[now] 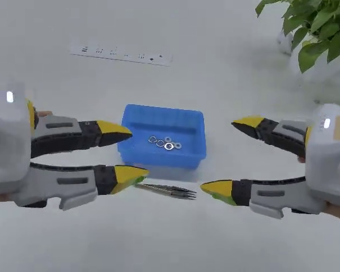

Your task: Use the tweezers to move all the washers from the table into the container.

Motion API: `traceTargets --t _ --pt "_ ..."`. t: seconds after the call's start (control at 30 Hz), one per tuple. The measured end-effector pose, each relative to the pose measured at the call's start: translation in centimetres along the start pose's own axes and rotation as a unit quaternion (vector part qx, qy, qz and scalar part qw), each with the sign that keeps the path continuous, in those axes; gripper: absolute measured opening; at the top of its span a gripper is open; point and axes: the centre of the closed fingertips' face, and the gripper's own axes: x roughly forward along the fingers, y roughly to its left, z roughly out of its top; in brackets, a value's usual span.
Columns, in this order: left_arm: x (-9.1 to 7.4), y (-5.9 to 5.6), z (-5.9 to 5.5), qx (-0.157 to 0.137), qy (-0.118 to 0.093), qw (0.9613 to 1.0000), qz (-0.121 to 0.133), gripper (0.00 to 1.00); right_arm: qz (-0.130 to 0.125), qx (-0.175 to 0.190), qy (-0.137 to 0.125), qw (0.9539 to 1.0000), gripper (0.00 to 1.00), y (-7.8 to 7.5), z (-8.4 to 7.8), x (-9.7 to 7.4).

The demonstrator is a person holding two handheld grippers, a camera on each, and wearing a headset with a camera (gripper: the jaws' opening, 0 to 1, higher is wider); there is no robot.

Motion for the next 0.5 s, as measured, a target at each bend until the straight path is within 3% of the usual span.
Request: traceTargets --t 0.03,0.1,0.17,0.23,0.37,0.5 --pt "-0.3 0.2 0.4 0.0 0.001 1.0 0.004 0.62 -0.002 0.001 0.002 1.0 0.9 0.1 0.0 -0.2" --pt "-0.5 0.6 -0.1 0.01 0.021 0.9996 0.017 0.78 -0.001 0.004 0.015 0.9999 0.92 0.4 -0.3 -0.4" --pt "-0.8 0.7 -1.1 0.038 0.05 0.9978 0.022 0.89 0.008 0.009 0.026 0.9996 0.96 1.1 -0.5 -0.4" --pt "-1.1 0.3 -2.5 0.031 0.083 0.996 0.017 1.0 0.019 0.006 0.033 0.9993 1.0 1.8 -0.6 -0.3" --pt "-2.0 -0.1 -5.2 0.04 0.142 0.989 0.011 1.0 0.032 -0.012 0.044 0.9985 1.0 2.7 -0.8 -0.1" --pt "-2.5 -0.2 -5.7 0.043 0.149 0.9878 0.01 1.0 0.036 -0.019 0.043 0.9982 1.0 2.7 -0.6 0.0"
